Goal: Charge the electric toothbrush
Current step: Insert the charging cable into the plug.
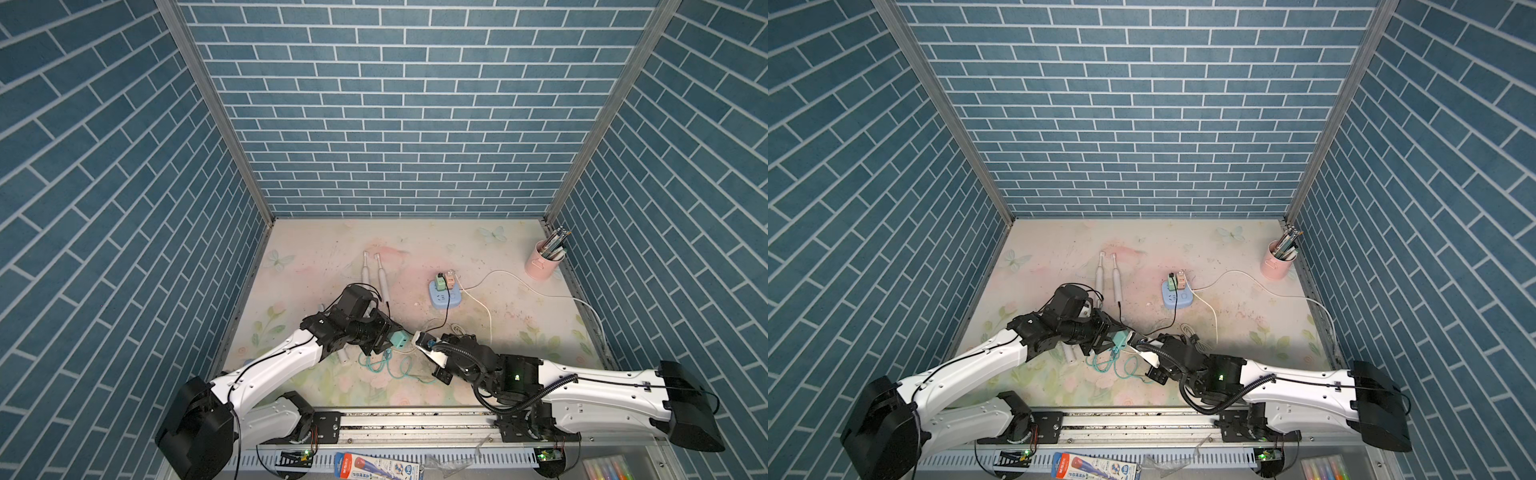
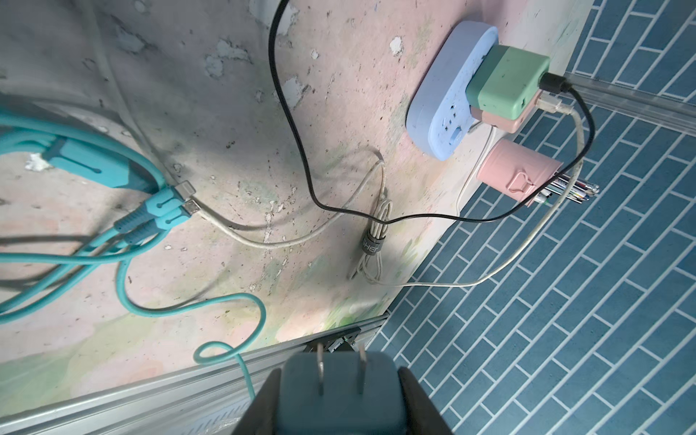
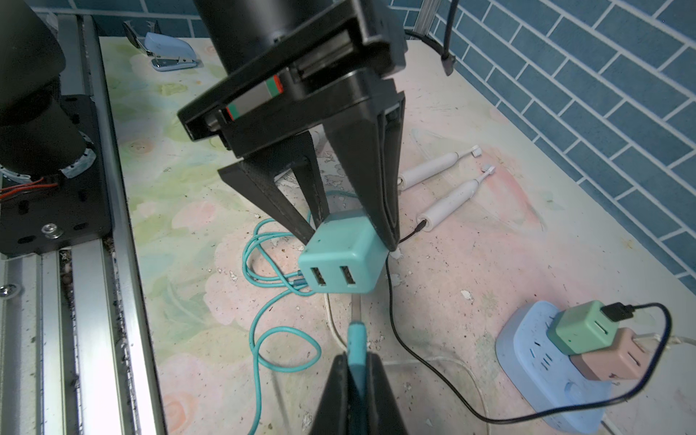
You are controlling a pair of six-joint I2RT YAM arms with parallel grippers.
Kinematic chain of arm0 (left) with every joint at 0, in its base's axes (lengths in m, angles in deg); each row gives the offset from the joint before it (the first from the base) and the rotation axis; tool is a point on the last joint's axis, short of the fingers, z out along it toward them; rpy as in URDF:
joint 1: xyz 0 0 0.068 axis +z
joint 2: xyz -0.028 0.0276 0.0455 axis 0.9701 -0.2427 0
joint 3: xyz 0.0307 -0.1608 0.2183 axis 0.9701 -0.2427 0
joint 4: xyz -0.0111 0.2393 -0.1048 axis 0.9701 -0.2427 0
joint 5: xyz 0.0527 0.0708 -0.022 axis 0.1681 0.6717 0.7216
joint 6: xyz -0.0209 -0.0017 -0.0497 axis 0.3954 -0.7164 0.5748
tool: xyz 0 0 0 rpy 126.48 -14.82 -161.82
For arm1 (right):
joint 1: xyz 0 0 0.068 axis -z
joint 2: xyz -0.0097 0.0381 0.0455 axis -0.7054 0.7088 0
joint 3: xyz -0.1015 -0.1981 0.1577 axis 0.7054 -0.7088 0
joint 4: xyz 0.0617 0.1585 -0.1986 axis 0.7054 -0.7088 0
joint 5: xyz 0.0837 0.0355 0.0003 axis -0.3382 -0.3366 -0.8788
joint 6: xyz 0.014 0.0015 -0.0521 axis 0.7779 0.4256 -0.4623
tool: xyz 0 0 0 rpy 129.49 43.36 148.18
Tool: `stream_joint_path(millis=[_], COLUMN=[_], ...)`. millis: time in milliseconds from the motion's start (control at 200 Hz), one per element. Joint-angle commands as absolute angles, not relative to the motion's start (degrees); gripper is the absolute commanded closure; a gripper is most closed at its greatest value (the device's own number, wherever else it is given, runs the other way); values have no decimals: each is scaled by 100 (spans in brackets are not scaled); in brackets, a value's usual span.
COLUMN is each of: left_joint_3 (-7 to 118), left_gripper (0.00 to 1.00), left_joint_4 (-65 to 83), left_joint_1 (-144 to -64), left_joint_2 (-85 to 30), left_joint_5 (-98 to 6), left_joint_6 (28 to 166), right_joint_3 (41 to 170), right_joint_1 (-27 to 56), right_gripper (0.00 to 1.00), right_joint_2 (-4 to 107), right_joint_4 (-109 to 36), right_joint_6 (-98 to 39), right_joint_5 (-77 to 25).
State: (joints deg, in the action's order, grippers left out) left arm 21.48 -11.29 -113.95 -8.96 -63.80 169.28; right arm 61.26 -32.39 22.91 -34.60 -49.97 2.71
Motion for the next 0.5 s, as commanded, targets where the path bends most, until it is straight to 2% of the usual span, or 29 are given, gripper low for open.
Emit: stream_joint_path(millis=[0, 495], left_joint_3=[2117, 2015], left_gripper=[100, 100], left_joint_4=[-1127, -1057], left_joint_1=[-11348, -11340], left_joint_2=[-896, -896], left_joint_5=[-6428, -6447], left_joint_6=[16933, 17001], right_joint_3=[6269, 6411], right_joint_1=[-3276, -3360], right_gripper=[100, 100], right_joint_2=[2326, 2633], right_joint_4=[-3393, -3339], right_joint_6=[-5247, -5348], right_joint_5=[359, 568])
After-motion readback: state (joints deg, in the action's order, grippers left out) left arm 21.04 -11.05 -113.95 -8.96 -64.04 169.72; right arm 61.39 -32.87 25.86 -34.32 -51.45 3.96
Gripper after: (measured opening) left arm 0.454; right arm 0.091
